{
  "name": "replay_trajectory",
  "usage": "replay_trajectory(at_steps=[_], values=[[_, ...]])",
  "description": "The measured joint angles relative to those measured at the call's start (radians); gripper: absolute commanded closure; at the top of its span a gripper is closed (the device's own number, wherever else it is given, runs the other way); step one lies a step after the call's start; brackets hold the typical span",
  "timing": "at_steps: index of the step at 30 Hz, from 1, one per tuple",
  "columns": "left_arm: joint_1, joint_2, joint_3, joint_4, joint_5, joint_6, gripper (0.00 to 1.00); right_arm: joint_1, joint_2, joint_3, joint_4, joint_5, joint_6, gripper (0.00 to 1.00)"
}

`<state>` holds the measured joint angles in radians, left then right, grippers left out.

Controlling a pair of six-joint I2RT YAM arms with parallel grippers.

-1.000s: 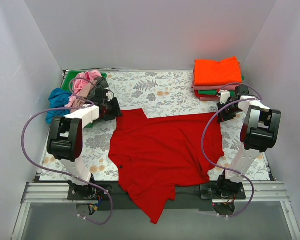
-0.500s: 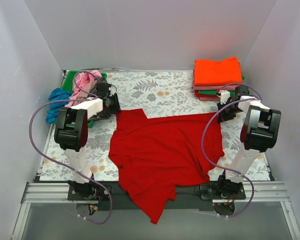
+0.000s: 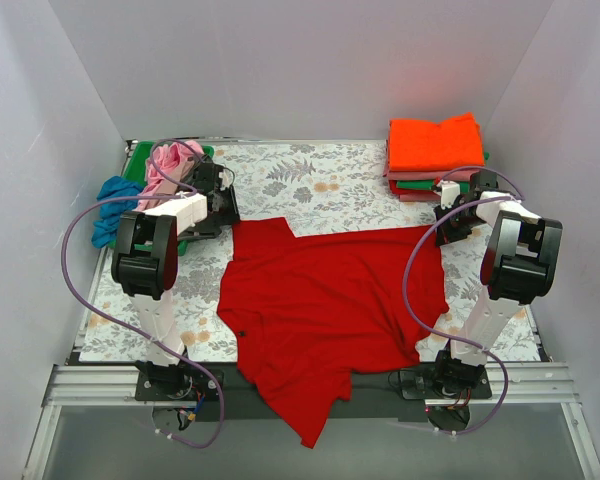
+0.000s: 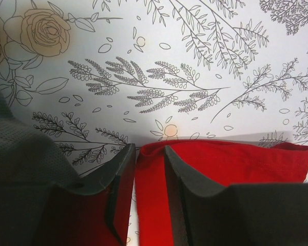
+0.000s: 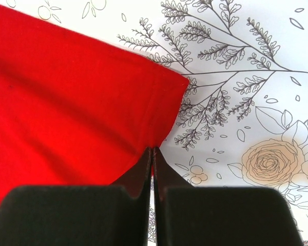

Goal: Fold and stack the t-shirts
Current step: Flatten the tshirt out

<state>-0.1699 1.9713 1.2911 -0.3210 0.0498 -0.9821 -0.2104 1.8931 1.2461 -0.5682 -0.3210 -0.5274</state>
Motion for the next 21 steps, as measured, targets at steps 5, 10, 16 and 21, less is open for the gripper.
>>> replay_trajectory(at_steps=[5,10,16,21], values=[[-0.002,0.0,-0.002,-0.001,0.0,0.002,0.86,0.0,0.0,0.001,-0.007,0.0,0.0,0.99],[-0.002,0.0,-0.002,-0.011,0.003,0.007,1.0,0.0,0.0,0.007,-0.022,-0.002,0.0,0.99],[-0.002,-0.01,-0.016,-0.007,0.006,0.008,1.0,-0.002,0.002,0.042,-0.069,-0.033,-0.008,0.63],[-0.002,-0.051,-0.053,-0.007,0.005,0.008,1.0,-0.003,0.011,0.123,-0.088,-0.073,-0.007,0.62]])
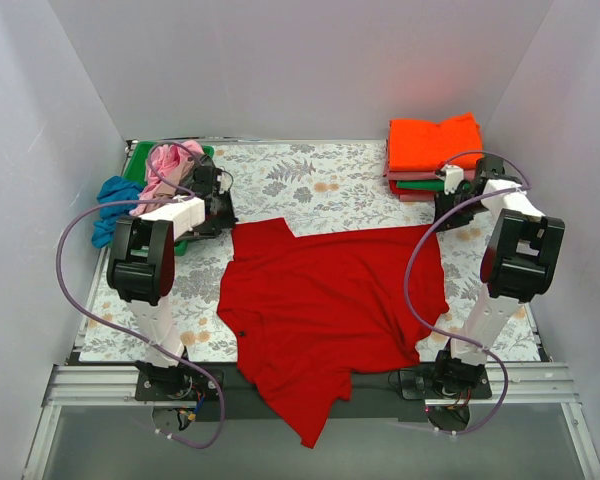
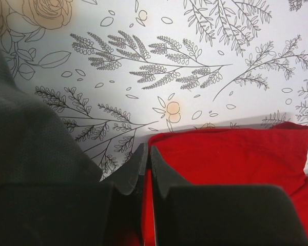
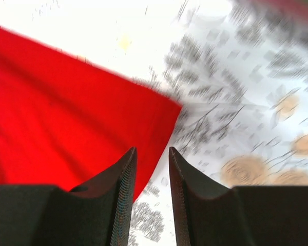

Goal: Fold and stack the t-shirts
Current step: Flatten the tshirt out

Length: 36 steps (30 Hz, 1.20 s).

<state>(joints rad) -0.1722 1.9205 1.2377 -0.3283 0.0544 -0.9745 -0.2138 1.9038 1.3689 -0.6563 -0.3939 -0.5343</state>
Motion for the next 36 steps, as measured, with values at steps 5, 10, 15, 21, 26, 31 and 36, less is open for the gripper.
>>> replay_trajectory(at_steps=[5,10,15,21,26,31,36], values=[[0.0,-0.02,-0.007,0.0,-0.001,0.0,1.0,0.0,0.074,0.133,-0.003,-0.042,0.019,0.62],[0.0,-0.023,-0.007,0.0,0.0,0.0,1.0,0.0,0.153,0.185,-0.008,-0.076,0.042,0.62],[0.0,-0.024,-0.007,0.0,0.001,0.0,1.0,0.0,0.189,0.185,-0.031,-0.079,0.046,0.61],[0.0,-0.024,-0.007,0.0,0.005,0.0,1.0,0.0,0.193,0.185,-0.031,-0.06,0.044,0.6],[0.0,-0.024,-0.007,0.0,0.006,0.0,1.0,0.0,0.2,0.185,-0.032,-0.04,0.037,0.6],[0.0,-0.024,-0.007,0.0,0.007,-0.001,1.0,0.0,0.2,0.185,-0.033,-0.039,0.033,0.62],[0.0,-0.024,-0.007,0.0,0.01,-0.001,1.0,0.0,0.205,0.185,-0.032,-0.054,0.032,0.71]])
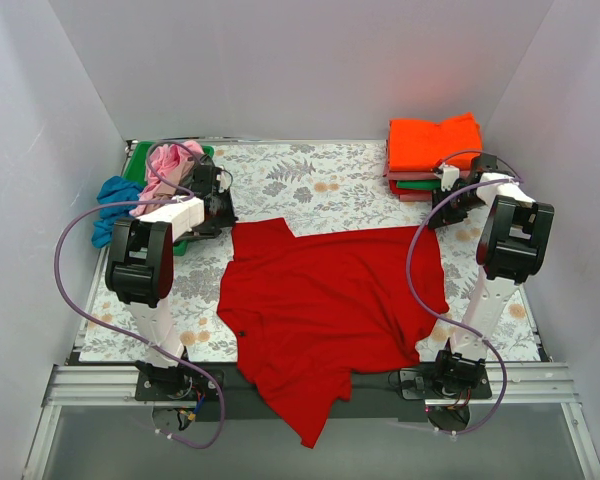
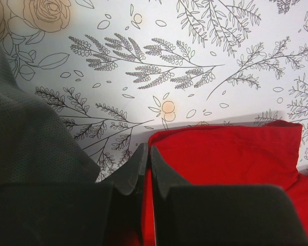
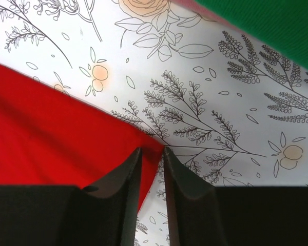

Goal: Fold and stack the t-shirts
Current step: Flatten the tshirt out

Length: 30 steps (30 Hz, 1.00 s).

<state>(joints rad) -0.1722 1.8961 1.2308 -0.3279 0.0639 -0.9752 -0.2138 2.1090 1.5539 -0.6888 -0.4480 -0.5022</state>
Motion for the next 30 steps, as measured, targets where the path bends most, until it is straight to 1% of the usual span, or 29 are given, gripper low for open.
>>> replay_trajectory(at_steps=[4,5,8,13,17,20,23,27,30], values=[[0.0,0.0,0.0,0.0,0.0,0.0,1.0,0.0,0.006,0.0,0.003,-0.01,0.0,0.84],[0.0,0.0,0.0,0.0,0.001,0.0,1.0,0.0,0.008,0.0,0.004,-0.012,0.0,0.9],[0.0,0.0,0.0,0.0,0.003,0.0,1.0,0.001,0.01,0.0,0.004,-0.015,-0.002,0.99],[0.0,-0.017,-0.003,0.0,0.011,-0.002,1.0,0.004,0.004,-0.004,0.005,-0.015,-0.003,0.99],[0.0,-0.091,-0.015,0.0,0.023,-0.008,1.0,0.006,-0.053,-0.034,-0.005,-0.019,-0.008,0.99],[0.0,-0.186,-0.027,0.011,0.027,-0.014,1.0,0.006,-0.174,-0.076,-0.013,-0.043,-0.017,0.99],[0.0,-0.314,-0.05,0.023,0.033,-0.022,1.0,0.007,-0.367,-0.145,-0.014,-0.089,-0.031,0.99],[0.0,-0.535,-0.138,0.052,0.041,-0.037,1.0,0.011,-0.613,-0.222,-0.018,-0.129,-0.059,0.99],[0.0,-0.692,-0.192,0.044,0.041,-0.047,1.0,0.015,-0.758,-0.229,-0.03,-0.133,-0.084,0.99]])
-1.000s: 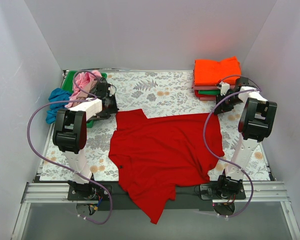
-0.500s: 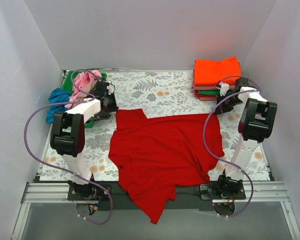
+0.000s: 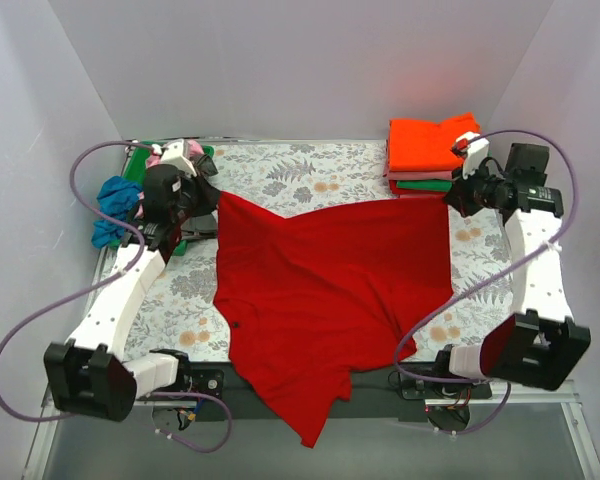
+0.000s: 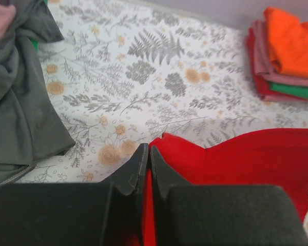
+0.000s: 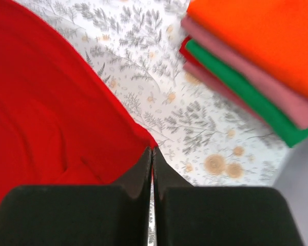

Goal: Fold and stack the t-shirts
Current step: Flatten the tshirt out

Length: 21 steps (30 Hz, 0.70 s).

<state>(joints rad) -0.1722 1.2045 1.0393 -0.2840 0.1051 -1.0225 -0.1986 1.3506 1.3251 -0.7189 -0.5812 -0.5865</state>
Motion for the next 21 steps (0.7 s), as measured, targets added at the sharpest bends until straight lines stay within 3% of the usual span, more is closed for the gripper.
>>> replay_trajectory(at_steps=[4,7,15,21], values=[[0.001,-0.149,0.003,-0.01,0.0,-0.02,1.0,0.003,-0.134,0.087,-0.05,0.01,-0.034,0.99],[0.001,-0.21,0.067,-0.027,0.006,-0.044,1.0,0.003,-0.172,0.245,-0.1,0.027,-0.054,0.99],[0.001,-0.226,0.451,-0.035,0.045,-0.085,1.0,0.003,-0.219,0.727,-0.142,0.095,-0.054,0.99],[0.001,-0.26,0.702,-0.03,0.065,-0.113,1.0,0.003,-0.267,0.975,-0.14,0.149,-0.025,0.99]])
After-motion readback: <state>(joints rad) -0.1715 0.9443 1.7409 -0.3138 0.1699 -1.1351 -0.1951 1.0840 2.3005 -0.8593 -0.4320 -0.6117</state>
